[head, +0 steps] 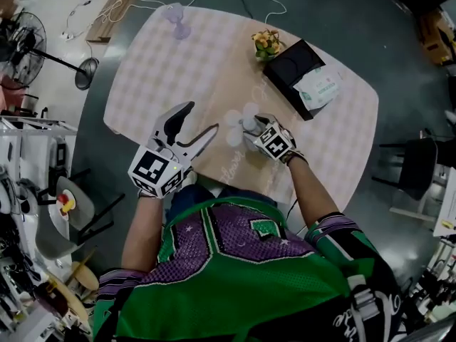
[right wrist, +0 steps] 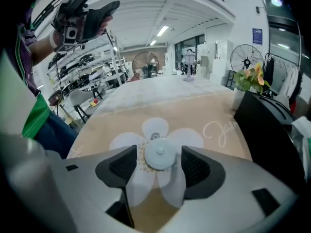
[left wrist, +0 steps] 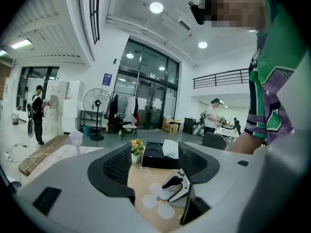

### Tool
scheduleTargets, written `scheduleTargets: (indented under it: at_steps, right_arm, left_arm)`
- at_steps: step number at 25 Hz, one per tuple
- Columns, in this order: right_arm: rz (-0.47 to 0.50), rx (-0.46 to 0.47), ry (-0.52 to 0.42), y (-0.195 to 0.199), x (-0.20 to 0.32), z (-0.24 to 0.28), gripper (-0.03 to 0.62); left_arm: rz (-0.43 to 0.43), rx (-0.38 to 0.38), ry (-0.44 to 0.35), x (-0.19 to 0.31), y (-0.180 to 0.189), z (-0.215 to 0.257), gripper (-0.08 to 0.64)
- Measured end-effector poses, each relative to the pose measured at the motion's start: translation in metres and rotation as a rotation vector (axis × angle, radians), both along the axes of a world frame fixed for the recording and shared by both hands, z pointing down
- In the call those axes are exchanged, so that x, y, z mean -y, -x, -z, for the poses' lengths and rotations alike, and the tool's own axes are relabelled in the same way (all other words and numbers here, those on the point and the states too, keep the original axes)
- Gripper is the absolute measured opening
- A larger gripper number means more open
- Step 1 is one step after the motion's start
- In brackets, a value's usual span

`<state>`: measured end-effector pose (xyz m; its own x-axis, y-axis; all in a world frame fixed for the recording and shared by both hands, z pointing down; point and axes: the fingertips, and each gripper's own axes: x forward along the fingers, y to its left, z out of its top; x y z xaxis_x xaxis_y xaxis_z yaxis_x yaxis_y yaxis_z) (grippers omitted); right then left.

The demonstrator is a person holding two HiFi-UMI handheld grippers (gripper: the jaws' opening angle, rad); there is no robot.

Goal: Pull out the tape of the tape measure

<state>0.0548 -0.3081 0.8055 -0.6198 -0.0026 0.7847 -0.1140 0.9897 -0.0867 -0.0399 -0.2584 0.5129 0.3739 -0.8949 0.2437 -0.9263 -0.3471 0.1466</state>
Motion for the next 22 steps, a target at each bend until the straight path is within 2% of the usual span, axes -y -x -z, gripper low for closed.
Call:
scheduleTargets:
  at_steps: [8, 15, 19, 22]
  right_arm:
    - [-0.034, -0.038, 0.003, 0.000, 0.008, -0.010, 0.247]
    - [0.004, -0.088, -0.018, 0.005, 0.005, -0.010, 0.242]
    - [0.050, -0.112, -0.032, 0.009, 0.002, -0.009, 0.219]
    - [0.040, -0.141, -0.012, 0.009, 0.001, -0.010, 0.221]
  left_arm:
    - [0.042, 0.003, 0.009, -0.012, 0.011, -0.002, 0.318]
    - [0.061, -0.010, 0.004, -0.017, 0.019, -0.001, 0.318]
    - [0.056, -0.009, 0.003, -0.018, 0.019, -0.001, 0.318]
    - [0.061, -0.007, 0.003, -0.020, 0.021, 0.001, 0.318]
